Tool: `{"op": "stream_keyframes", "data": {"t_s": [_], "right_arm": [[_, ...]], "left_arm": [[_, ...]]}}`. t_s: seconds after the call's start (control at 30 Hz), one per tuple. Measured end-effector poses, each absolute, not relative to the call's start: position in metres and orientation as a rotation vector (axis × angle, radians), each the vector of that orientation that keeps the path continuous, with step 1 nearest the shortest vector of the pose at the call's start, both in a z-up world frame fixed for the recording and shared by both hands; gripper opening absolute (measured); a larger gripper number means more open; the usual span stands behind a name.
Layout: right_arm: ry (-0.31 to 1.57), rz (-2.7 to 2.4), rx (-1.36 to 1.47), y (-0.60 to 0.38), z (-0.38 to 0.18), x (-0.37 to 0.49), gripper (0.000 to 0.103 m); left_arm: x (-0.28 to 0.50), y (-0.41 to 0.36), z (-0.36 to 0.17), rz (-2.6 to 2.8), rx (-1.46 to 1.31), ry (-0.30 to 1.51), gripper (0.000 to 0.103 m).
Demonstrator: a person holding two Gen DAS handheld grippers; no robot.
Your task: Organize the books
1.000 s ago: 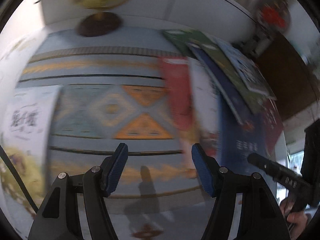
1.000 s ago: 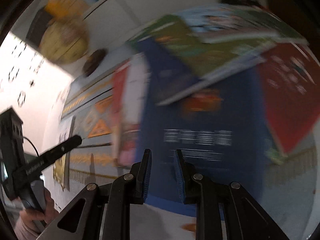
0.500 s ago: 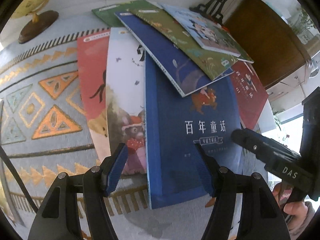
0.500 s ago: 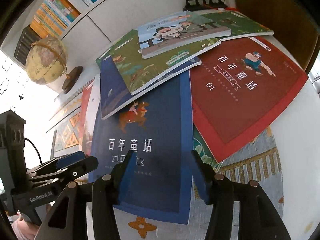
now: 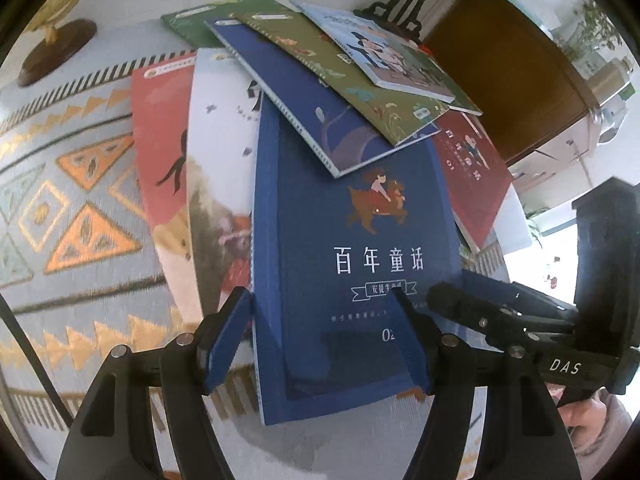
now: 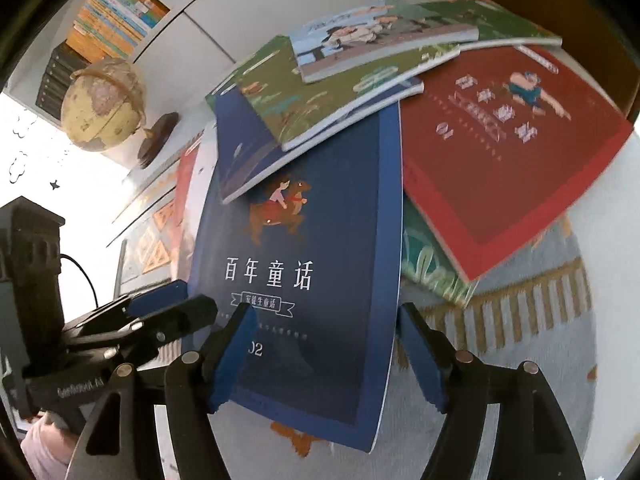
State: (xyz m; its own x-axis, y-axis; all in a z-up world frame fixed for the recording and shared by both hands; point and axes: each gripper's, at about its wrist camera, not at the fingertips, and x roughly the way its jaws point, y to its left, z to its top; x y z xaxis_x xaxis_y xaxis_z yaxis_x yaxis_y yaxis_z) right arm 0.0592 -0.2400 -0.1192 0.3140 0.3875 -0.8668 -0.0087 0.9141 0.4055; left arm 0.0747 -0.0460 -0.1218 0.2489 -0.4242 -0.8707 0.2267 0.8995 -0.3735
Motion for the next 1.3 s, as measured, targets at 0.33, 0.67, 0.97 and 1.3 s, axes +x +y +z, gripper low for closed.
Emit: {"op": "stream_keyframes", "data": {"t_s": [0.33, 0.67, 0.97, 1.3], "right_arm": [[1.265, 0.36, 0.333, -0.226, -0.122, 0.012, 0.078], [1.181, 0.379, 0.272, -0.22, -0.123, 0.012, 0.084], [1.159, 0.386, 0.419, -0.23, -0.126, 0.012, 0.092], [1.081, 0.509, 0.6, -0.241, -0.1, 0.002, 0.08]], "left_arm": [[0.011, -0.027, -0.129, -0.474, -0.191, 1.283, 0.067], [0.027, -0.026, -0.133, -0.297, -0.106, 1.227, 0.067], [0.027, -0.033, -0.127, -0.376, -0.222, 1.235, 0.064], [0.017, -0.006, -0.096, -0.402, -0.259, 1.172, 0.064]]}}
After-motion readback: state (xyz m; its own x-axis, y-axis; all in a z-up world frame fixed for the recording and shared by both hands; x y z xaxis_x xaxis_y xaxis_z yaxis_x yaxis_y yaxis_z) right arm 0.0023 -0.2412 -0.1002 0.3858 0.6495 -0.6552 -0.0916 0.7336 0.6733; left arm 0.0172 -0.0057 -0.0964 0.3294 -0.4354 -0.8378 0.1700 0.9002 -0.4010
